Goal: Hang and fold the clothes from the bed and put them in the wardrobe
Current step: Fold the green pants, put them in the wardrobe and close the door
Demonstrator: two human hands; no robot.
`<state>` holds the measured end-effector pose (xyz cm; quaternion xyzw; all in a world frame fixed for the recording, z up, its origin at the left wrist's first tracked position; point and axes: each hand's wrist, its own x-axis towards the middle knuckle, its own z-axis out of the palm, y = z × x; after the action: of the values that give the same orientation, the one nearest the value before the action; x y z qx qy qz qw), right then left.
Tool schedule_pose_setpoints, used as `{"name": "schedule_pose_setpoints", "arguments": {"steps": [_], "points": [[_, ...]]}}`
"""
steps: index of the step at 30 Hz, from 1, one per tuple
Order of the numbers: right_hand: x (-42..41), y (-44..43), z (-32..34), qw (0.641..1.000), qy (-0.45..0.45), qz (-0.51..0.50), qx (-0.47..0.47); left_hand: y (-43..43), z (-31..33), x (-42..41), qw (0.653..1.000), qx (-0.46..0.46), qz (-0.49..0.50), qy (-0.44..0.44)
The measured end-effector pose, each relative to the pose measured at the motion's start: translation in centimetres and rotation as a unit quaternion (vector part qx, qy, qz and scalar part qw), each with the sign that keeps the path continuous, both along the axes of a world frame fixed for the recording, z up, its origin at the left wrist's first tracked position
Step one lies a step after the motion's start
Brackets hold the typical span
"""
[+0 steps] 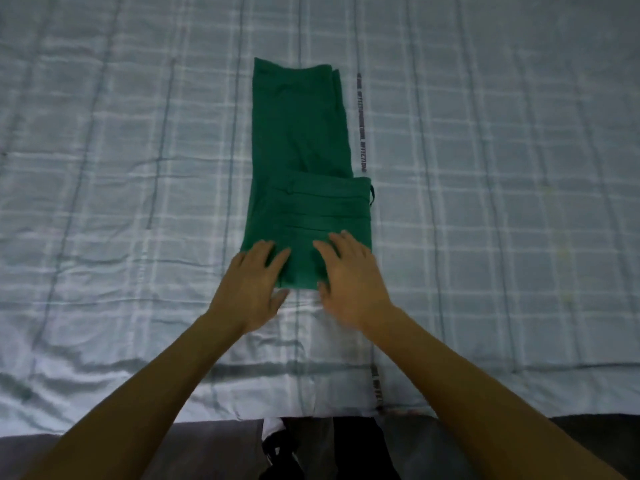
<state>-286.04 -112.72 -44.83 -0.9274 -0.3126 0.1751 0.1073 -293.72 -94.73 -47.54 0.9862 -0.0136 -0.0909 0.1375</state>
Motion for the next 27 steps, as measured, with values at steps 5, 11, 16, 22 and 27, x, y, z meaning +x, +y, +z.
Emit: {"name": "schedule_pose_setpoints", "arguments": {"steps": [5,11,16,22,27], "points": [[-0.8,-0.6,-4.7,0.996,0.009,0.031,-0.083,-0.7,-3.6,0.2,0.999,0.052,-0.006,0.014],[0.5,-0.8,-3.7,1.0,0.023,-0.003,-0.006,-1.0,-2.6,2.6,1.0,-0.015,0.012,0.005],[1.5,-1.1,2.7,0.948,0.269,0.087,-0.143,-1.2,4.8,2.6,0.926,-0.123,-0.019,0.355],[4.0,-0.6,10.0,0.96,0.237,0.048,-0.141,0.2,12.2,5.3,0.921,-0.168,-0.006,0.351],[7.7,1.3,10.1,0.974,-0.138,-0.104,0.147,2.3,12.0,8.9,0.982,-0.047,0.129,-0.13]]}}
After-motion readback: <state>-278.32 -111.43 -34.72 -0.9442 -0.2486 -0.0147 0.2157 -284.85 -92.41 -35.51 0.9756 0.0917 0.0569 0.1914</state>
